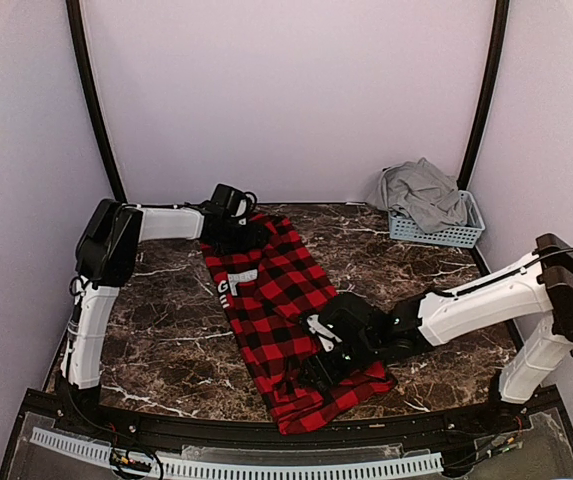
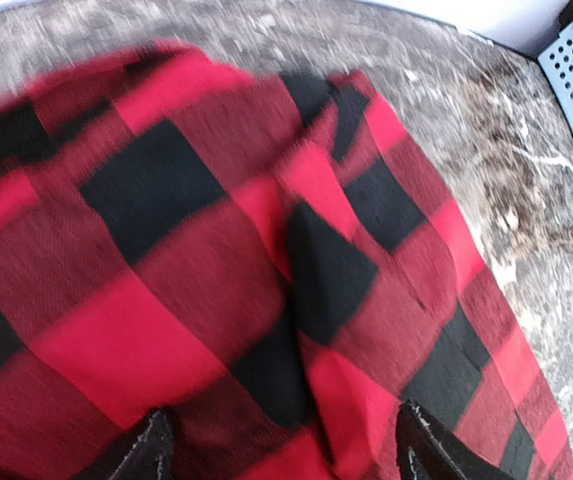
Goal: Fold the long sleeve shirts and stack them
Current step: Rotate the rectangle-folded shirt at the center of the board, then move the rectangle-folded shirt to the center of the board.
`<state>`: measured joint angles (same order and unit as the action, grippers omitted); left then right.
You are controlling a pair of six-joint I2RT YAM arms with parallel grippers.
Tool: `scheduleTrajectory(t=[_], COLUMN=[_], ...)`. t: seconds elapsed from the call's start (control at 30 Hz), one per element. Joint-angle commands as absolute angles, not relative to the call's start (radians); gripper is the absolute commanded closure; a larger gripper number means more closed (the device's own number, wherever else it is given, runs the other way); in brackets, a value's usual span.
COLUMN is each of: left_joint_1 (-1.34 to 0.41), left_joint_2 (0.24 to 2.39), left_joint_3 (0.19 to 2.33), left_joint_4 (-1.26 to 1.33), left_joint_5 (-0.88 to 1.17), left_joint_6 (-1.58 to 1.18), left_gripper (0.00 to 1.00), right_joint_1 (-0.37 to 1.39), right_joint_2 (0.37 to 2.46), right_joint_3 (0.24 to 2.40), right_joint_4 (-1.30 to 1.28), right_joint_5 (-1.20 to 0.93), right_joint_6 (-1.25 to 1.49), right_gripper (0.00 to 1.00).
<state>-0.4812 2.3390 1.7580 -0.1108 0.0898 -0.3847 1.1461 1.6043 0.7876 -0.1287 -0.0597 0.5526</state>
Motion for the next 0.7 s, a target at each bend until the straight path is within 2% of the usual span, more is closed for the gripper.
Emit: scheduleTrajectory(t=[0.0,0.1,0.3,0.47,0.67], left_joint_1=[-0.43,-0.42,-0.416,-0.416,-0.417], left_joint_2=[2.304,2.211,1.953,1.747,1.53], left_joint_3=[1.832,1.795,1.532,1.331,1.116], left_joint_4=[-0.121,-0.045,0.096,0.065,0.029], left_joint_5=[0.123,0.131,0.126,0.032,0.033], left_joint_6=[-0.324,-0.283,-0.268,-0.308,-0.354], left_gripper=[0.23,0.22,0.14,0.09,0.08], right_joint_1=[1.176,1.158,1.016,0.909,0.822], right_joint_2=[1.625,1.642,1.737,1.948,2.298], right_joint_3=[0.931,1.033,1.226,1.473,1.909], right_joint_4=[-0.219,-0.26,-0.215,-0.204,-0.285], right_joint_5=[0.01,0.094,0.062,-0.03,-0.127], right_joint_6=[0.469,0.389,0.262,0.191,0.159], right_gripper=[0.31,0.27,0.26,0.26,0.28])
